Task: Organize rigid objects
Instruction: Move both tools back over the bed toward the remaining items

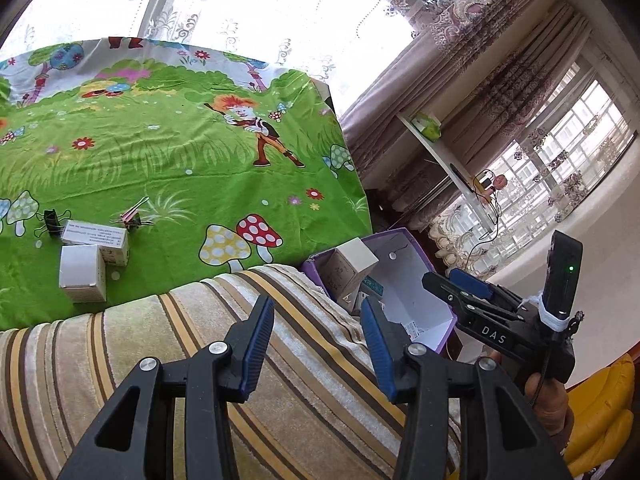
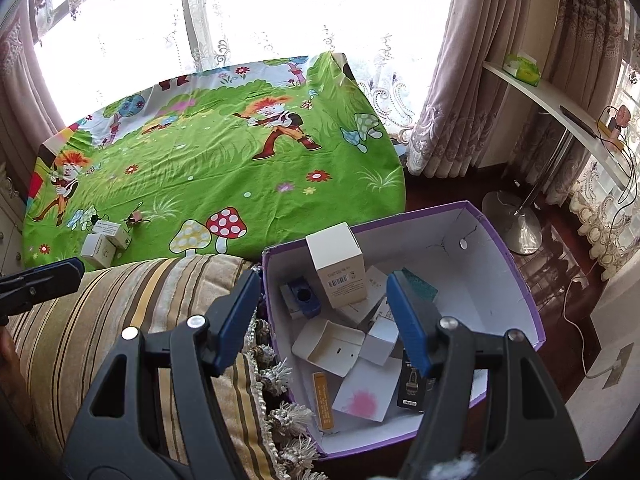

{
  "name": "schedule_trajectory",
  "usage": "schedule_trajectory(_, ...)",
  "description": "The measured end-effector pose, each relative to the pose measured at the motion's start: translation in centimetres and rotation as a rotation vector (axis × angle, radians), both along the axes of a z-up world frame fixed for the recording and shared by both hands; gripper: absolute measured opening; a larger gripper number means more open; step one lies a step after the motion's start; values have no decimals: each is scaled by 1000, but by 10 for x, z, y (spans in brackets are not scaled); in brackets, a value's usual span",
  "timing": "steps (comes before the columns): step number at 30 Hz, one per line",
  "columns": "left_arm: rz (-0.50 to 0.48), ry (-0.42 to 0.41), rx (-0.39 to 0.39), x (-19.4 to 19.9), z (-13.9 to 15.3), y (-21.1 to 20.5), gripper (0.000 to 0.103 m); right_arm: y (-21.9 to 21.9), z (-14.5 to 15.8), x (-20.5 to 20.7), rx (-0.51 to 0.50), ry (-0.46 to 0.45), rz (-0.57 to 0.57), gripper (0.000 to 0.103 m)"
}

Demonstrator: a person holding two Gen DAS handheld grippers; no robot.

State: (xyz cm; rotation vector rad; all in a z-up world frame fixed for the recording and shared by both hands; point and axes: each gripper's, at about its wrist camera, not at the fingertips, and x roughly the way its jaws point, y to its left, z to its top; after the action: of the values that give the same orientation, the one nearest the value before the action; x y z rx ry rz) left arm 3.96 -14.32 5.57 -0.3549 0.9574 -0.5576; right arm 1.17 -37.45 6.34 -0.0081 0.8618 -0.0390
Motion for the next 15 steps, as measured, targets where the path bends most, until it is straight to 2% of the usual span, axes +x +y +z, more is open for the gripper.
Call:
schedule_trajectory(9,155,33,24,9,-9,74,47,35,-2,16,-1,16,90,69)
schedule_trajectory(15,195,77,74,18,-23,97,47,62,-6,29,-20,34,156,69)
